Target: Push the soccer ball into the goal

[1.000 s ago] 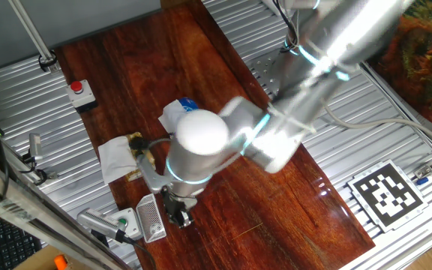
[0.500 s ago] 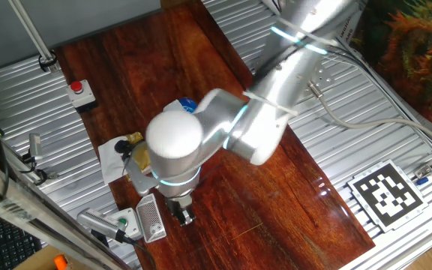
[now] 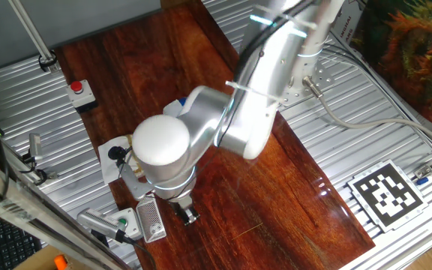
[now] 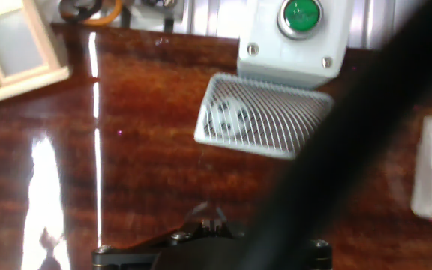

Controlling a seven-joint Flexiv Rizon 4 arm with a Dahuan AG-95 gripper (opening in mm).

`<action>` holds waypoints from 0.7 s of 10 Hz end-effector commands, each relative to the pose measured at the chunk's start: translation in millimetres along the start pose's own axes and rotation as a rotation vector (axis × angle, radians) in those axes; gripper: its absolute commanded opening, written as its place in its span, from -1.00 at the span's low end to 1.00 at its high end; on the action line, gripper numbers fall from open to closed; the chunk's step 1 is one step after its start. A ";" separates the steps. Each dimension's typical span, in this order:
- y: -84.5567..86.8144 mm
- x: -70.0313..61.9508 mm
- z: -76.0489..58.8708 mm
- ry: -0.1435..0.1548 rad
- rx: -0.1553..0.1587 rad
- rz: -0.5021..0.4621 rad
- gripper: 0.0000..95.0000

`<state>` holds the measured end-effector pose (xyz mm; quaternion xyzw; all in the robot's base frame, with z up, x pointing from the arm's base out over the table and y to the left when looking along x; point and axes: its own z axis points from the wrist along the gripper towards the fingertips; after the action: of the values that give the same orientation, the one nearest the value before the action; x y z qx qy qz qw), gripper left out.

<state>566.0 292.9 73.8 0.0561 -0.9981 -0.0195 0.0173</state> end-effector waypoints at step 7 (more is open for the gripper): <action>-88.4 17.8 -35.5 -0.033 0.028 -0.111 -1.00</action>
<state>560.1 200.8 106.0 0.1132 -0.9935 -0.0098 0.0005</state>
